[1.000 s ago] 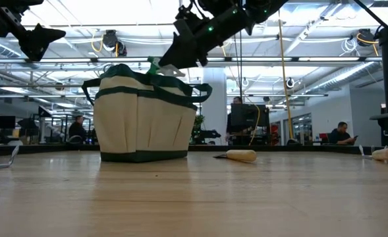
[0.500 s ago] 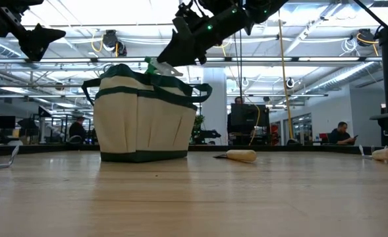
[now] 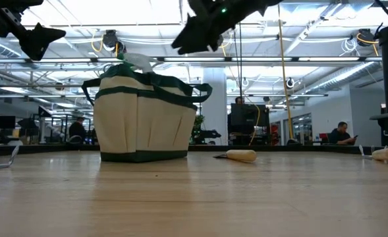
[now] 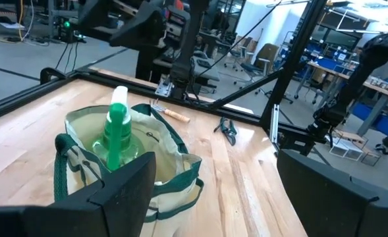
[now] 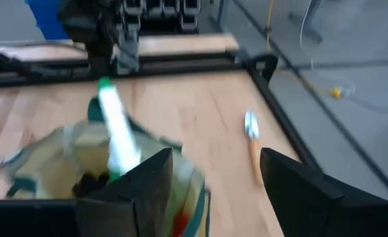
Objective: Pick & Place Garden tools in Gardening bag
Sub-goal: Put the brown bottom trowel into the green gardening bag
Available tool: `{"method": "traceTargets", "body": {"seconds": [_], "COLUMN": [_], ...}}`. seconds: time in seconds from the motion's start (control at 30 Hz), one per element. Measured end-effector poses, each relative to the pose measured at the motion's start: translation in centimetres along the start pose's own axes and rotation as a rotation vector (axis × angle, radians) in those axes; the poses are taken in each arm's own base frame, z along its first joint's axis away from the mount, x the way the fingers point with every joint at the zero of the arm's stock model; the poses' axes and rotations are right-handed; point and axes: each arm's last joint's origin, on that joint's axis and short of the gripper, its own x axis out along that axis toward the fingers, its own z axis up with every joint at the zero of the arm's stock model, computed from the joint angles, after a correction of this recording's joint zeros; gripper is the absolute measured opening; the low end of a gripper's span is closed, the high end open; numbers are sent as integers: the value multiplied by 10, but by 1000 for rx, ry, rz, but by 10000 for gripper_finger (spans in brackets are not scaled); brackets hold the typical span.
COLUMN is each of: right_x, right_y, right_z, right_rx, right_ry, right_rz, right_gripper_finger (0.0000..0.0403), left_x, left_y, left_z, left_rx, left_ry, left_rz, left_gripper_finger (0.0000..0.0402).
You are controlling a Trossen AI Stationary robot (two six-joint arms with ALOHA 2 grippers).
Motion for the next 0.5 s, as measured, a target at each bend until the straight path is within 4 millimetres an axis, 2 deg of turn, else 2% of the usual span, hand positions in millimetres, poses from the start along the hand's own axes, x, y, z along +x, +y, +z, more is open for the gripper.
{"method": "traceTargets", "body": {"seconds": [0.23,0.5], "right_x": [-24,-37], "right_y": [2,15], "right_z": [-10,-27], "right_rx": [69,231], "right_ry": [193,407], "right_rz": [16,84], "right_gripper_finger": [224,224], "left_x": [0,0], "left_y": [0,0], "left_z": [0,0], "left_rx": [2,-14], "left_ry": [0,-1], "left_rz": [0,1], "left_gripper_finger": [324,324]}}
